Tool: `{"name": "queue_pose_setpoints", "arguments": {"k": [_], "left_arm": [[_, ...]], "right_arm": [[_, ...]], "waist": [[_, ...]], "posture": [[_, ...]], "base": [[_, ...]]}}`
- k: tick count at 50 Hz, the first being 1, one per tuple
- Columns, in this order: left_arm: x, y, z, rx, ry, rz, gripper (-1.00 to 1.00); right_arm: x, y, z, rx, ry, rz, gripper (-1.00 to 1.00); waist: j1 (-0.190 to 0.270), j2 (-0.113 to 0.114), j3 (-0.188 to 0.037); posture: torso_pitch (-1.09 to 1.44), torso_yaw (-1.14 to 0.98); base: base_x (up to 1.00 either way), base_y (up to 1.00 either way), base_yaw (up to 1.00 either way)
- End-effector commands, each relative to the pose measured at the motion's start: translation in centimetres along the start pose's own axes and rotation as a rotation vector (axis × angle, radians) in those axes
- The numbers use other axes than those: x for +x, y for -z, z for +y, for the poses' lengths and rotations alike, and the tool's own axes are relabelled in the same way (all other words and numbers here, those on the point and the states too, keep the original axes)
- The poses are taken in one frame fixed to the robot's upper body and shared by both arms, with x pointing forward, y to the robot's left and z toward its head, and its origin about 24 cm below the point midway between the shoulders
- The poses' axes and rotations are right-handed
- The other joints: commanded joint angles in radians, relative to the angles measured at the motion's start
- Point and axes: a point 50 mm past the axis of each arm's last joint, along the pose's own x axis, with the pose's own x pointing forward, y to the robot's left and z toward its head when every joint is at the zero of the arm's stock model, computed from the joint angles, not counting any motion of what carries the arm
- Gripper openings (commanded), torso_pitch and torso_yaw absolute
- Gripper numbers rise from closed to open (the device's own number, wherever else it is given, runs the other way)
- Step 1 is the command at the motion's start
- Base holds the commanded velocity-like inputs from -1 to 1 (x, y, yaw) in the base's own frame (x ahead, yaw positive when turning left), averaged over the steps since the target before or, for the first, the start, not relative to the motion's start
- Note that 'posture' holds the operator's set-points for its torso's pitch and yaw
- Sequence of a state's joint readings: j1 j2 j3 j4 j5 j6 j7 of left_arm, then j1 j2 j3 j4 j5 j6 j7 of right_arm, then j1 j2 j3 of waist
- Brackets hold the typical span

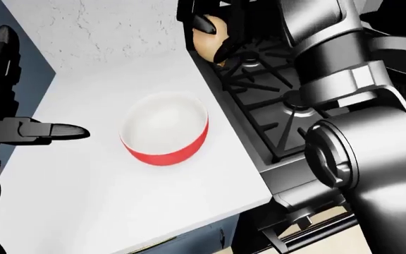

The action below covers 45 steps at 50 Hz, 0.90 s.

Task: Pick the onion from the pan and place it in the bowl.

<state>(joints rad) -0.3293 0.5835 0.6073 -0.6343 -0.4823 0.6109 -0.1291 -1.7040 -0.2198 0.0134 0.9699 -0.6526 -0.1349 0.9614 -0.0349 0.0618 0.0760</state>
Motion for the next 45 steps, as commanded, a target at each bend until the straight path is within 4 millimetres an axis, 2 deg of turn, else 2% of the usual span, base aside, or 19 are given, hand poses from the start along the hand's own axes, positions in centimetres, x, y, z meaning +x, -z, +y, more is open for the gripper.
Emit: {"name": "queue_pose_setpoints", "arguments": {"k": [1,30,45], "left_arm": [[0.0,-1.4,0.2,0.028,-0.011,-0.070,1.00],[0.0,-1.4,0.2,0.030,-0.011,-0.071,1.00],[-0.1,-1.4,0.3,0.030,-0.012,-0.070,1.00]], "right_arm": [[-1.0,-1.9,-1.6,-0.050,0.069,-0.050,-1.00],[-0.9,-6.6,3.3,-0.057,-0.049,-0.197,-1.00],[-0.5,-7.4,5.6,-0.063,-0.103,-0.215,-1.00]], "waist": [[-0.001,0.006,-0.028],[0.000,0.009,-0.028],[-0.002,0.014,-0.031]], "posture": [[0.00,0.00],[0.00,0.00],[0.00,0.00]], "base": [[0.00,0.00,0.00],[0.00,0.00,0.00],[0.00,0.00,0.00]]}}
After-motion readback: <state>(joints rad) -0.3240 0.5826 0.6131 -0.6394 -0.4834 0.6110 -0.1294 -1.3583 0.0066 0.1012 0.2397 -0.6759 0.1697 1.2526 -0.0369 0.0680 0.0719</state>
